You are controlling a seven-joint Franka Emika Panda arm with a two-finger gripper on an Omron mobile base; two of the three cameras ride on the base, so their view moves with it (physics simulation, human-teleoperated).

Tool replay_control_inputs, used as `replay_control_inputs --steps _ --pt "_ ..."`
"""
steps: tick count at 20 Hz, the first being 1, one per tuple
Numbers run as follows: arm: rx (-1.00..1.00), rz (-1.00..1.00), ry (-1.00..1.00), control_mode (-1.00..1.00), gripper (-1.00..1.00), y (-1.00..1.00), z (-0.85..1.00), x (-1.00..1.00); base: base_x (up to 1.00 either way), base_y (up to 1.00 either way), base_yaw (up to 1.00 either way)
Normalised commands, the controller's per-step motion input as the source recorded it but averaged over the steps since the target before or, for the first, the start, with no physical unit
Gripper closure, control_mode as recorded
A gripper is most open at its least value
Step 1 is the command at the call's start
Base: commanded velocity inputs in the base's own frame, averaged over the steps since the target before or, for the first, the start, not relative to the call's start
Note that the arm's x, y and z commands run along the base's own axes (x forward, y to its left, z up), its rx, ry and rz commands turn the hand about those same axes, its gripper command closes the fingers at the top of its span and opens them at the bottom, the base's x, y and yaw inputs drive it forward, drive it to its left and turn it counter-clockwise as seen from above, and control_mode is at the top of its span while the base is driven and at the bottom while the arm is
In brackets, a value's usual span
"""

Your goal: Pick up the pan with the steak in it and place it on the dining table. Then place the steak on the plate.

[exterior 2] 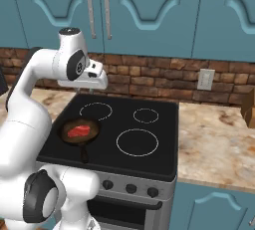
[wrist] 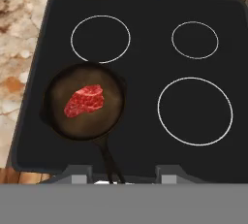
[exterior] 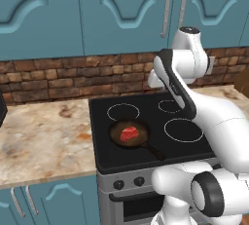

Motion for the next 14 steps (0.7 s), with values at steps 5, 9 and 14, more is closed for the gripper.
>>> replay_control_inputs --steps 5,9,14 --pt "0.0 0.01 0.0 -1.0 -1.0 0.0 -0.02 -0.16 0.0 0.0 0.0" --pt "-0.01 0.09 0.0 -1.0 -1.0 0.0 -0.19 -0.27 0.0 0.0 0.0" --pt "0.0 0.16 0.02 -1.0 -1.0 0.0 -0.34 -0.27 0.0 0.0 0.0"
